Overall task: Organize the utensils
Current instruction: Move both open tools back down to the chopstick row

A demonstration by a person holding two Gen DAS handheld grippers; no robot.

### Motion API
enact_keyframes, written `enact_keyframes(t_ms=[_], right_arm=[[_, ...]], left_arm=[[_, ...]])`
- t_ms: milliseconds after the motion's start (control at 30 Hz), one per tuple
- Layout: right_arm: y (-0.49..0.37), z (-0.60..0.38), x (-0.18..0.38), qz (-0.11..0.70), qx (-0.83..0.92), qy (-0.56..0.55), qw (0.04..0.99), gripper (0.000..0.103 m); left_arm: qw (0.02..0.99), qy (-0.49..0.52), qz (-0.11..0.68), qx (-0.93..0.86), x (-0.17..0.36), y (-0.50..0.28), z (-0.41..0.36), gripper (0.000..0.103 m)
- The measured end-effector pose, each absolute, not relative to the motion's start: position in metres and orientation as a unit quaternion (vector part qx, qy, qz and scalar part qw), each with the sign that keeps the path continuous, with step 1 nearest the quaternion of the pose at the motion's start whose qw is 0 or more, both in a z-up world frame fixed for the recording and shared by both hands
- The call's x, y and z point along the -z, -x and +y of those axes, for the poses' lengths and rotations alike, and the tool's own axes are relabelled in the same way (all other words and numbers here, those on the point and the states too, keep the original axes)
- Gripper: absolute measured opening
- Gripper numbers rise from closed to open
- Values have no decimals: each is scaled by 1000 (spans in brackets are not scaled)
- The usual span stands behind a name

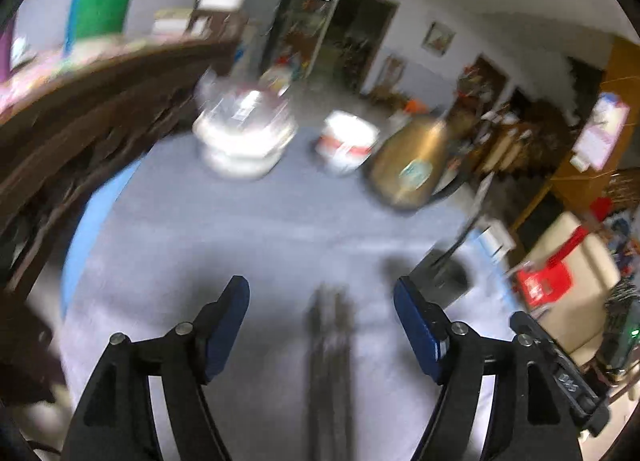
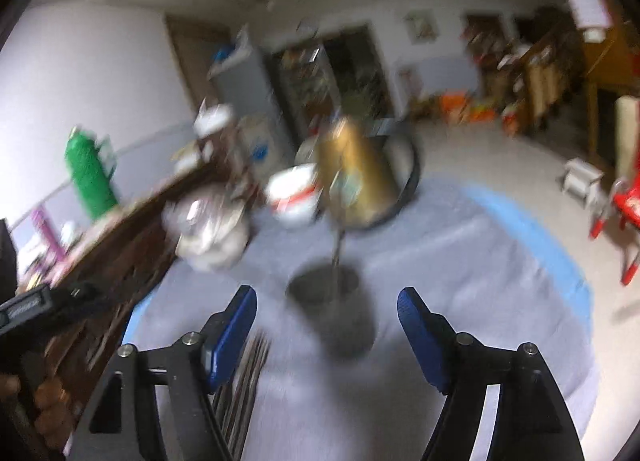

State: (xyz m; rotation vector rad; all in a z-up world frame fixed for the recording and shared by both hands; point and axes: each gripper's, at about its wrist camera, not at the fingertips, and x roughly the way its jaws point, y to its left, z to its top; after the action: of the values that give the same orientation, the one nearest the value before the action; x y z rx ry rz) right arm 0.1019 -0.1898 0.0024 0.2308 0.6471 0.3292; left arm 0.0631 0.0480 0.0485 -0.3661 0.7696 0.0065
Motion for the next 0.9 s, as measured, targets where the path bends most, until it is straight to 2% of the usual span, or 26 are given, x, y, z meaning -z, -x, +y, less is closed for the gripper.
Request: enact_keyframes(t_ms=[67, 167, 233, 300, 400, 633, 700, 900], right_arm=[[-100, -171, 23, 370, -191, -106, 903, 75], [-102, -151, 46, 416, -215, -99, 878, 75], [-106, -138, 59, 443, -226, -101, 862, 71], [-112, -130, 68, 462, -224, -103, 852, 55], [-125, -123, 81, 493, -217, -116, 835, 41], [-153, -98, 91, 513, -206, -120, 825, 36], [-159, -89, 95, 521, -203, -116, 821, 28], [-168, -73, 107, 540, -184, -98, 816, 14]], left_arm=[[894, 185, 409, -15, -21, -57, 57, 75], [872, 194, 448, -30, 11, -47, 64, 75], [862, 196, 465, -38, 26, -41, 66, 75], [856, 200, 476, -39, 37, -36, 67, 75], [850, 204, 484, -40, 46, -30, 67, 75], [848, 207, 487, -27, 49, -29, 62, 75], [848, 206, 488, -25, 50, -28, 61, 75], [846, 211, 489, -27, 52, -30, 63, 75]])
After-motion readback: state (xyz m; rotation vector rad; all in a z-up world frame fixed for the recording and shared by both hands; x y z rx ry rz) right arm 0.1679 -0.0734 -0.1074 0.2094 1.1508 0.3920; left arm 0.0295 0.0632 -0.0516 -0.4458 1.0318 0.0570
